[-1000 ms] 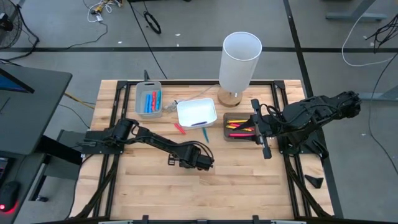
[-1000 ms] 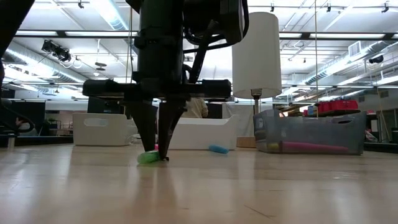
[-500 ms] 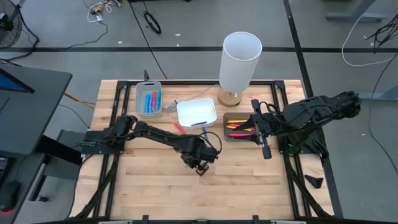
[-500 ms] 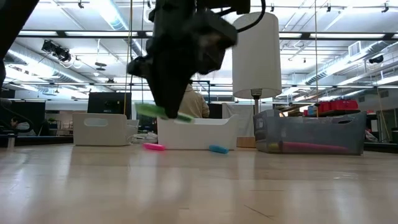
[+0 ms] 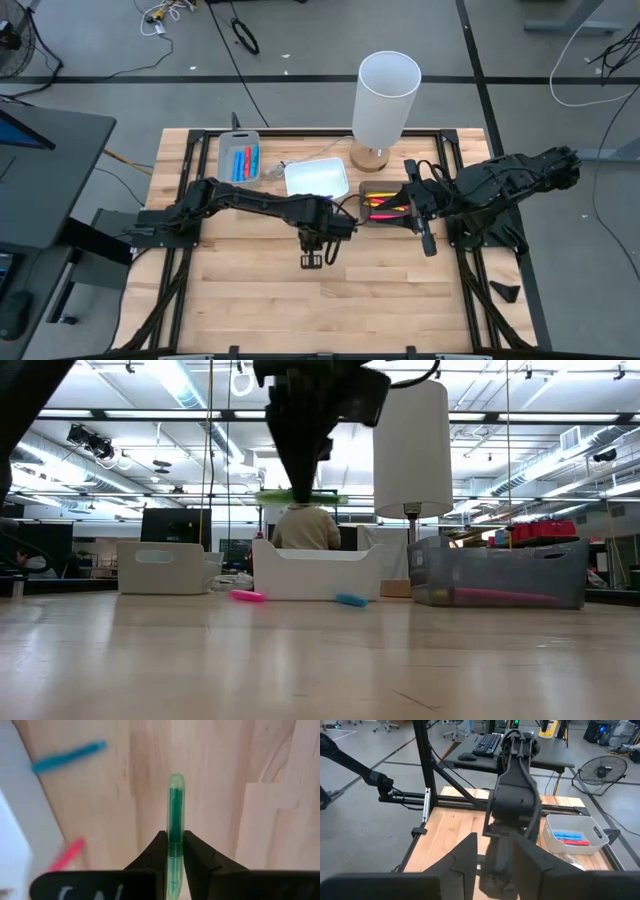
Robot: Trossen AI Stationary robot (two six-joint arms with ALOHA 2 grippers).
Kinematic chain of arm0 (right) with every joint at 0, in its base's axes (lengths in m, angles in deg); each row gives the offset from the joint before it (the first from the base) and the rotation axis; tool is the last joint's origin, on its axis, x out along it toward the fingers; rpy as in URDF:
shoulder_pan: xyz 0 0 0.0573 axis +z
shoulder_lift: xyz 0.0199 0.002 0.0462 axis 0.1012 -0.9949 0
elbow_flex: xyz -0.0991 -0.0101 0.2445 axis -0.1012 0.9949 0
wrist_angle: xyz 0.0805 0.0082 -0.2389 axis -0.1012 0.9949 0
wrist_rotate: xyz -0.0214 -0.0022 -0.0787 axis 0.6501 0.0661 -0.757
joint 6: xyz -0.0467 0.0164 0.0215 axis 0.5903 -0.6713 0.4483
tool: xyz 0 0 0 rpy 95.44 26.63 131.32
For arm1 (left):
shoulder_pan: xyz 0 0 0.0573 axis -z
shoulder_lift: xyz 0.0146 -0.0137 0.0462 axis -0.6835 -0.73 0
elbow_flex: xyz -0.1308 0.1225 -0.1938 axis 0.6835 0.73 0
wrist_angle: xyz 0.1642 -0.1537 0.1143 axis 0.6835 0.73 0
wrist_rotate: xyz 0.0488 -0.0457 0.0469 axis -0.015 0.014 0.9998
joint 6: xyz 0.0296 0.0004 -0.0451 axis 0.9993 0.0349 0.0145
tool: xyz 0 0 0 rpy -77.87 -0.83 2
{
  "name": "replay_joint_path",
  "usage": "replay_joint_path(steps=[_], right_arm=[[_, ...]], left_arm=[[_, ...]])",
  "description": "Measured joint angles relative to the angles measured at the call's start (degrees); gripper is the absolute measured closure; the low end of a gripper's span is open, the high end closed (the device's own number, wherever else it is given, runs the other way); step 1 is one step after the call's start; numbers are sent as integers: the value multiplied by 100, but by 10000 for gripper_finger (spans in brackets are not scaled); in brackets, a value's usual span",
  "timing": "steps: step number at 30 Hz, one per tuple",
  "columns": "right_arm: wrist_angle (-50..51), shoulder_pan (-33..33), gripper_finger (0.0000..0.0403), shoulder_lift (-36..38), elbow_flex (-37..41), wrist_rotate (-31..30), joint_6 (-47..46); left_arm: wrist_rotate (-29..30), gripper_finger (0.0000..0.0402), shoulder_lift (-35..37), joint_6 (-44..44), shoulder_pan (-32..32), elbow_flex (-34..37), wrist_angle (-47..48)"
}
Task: Pick & Place Markers
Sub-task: Put the transparent green pen into the white bin
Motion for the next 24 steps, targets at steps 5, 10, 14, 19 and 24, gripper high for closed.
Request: replay_joint_path(steps=[5,10,14,19,24], right_arm=[[1,-1,289,0,0,1,-106],[0,-1,289,0,0,-1,-114],[2,1,289,0,0,1,-111],[2,0,289,0,0,-1,-109],[0,-18,289,0,0,1,-107]], left_arm=[[45,360,2,527,-86,-217,-113],[-38,360,2,905,-236,-242,-304],[-148,360,2,1052,-497,-242,-490],[-167,360,2,1117,-960,-242,-531],[-162,360,2,1382,-1491,-242,-602]])
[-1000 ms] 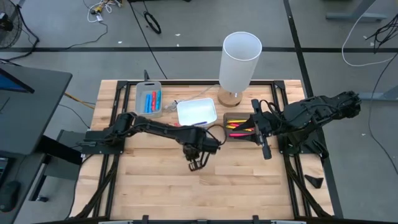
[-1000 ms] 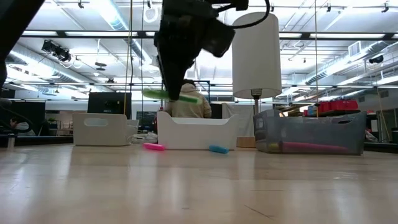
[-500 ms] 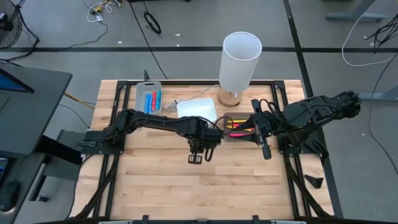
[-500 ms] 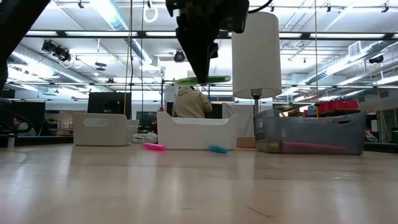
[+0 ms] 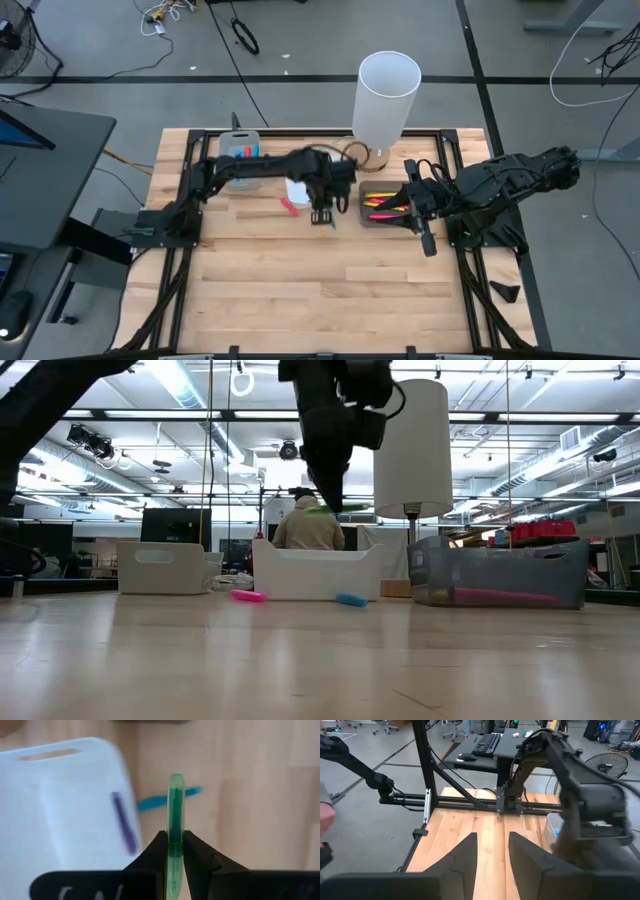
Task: Pick & Place Markers
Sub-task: Put the transparent green pen into the white bin
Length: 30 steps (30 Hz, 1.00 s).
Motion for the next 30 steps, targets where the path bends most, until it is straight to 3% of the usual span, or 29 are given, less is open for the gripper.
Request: replay_joint_path(steps=[16,30], right_arm=[[-210,-284,289,0,0,-2,7],[-212,-389,289,0,0,-2,104]], left_arm=[[107,360,0,787,-1462,0,-3],[175,360,0,1100,-1692,0,-171]])
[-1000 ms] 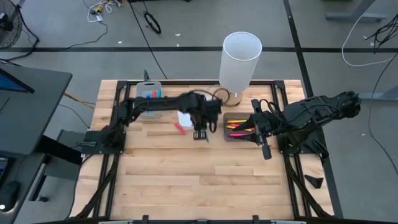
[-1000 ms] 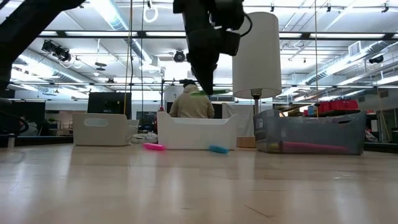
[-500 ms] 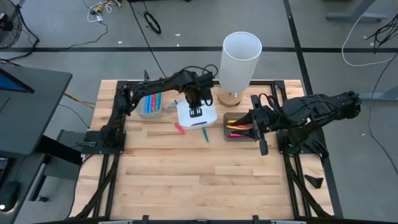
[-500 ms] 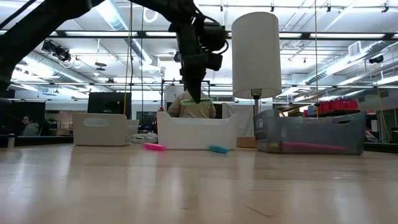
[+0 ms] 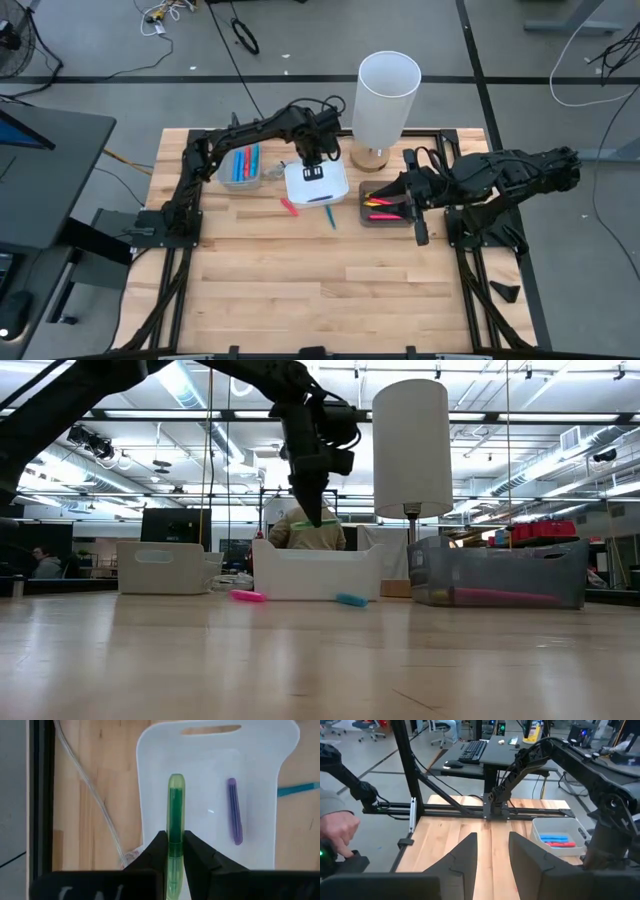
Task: Pick & Place Markers
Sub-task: Put the transparent green pen into the white bin
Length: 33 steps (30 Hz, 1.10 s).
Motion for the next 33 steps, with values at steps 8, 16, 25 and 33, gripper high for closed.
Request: replay_joint_path(steps=[8,16,25,33], right_arm=[[0,0,289,0,-2,0,169],[0,2,289,0,-2,0,154],[0,2,289,-2,-5,2,156],[2,2,289,-2,-7,2,156]], left_arm=[[-72,360,-224,-68,34,32,-235],[-72,360,-540,-69,227,35,-507],[-20,360,-900,-72,260,39,-586],[-6,360,-1014,-74,251,39,-608]])
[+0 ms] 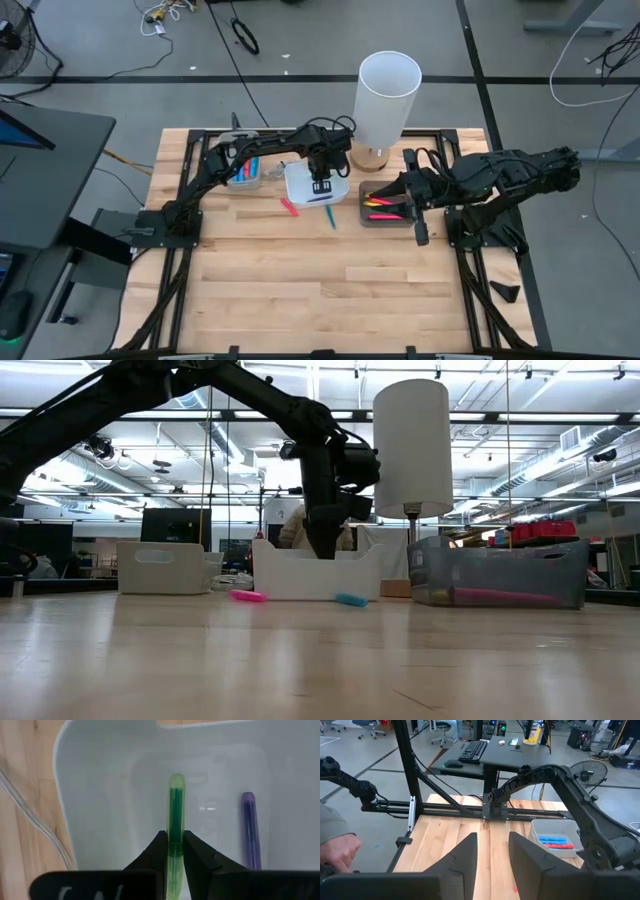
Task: Pick & Place Markers
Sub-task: Put the transparent green pen into the white bin, then put the transparent blue pen into the white bin
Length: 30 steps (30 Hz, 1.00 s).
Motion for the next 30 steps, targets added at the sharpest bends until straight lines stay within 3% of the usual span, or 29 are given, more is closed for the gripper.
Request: replay_joint_path(steps=[6,21,30], right_arm=[[0,0,289,0,0,0,0],[4,0,289,0,0,0,2],[7,1,289,0,0,-1,5]], left_arm=[[-15,329,0,-139,0,0,64],[-24,186,0,-311,11,0,227],[-31,172,273,-910,13,0,967]])
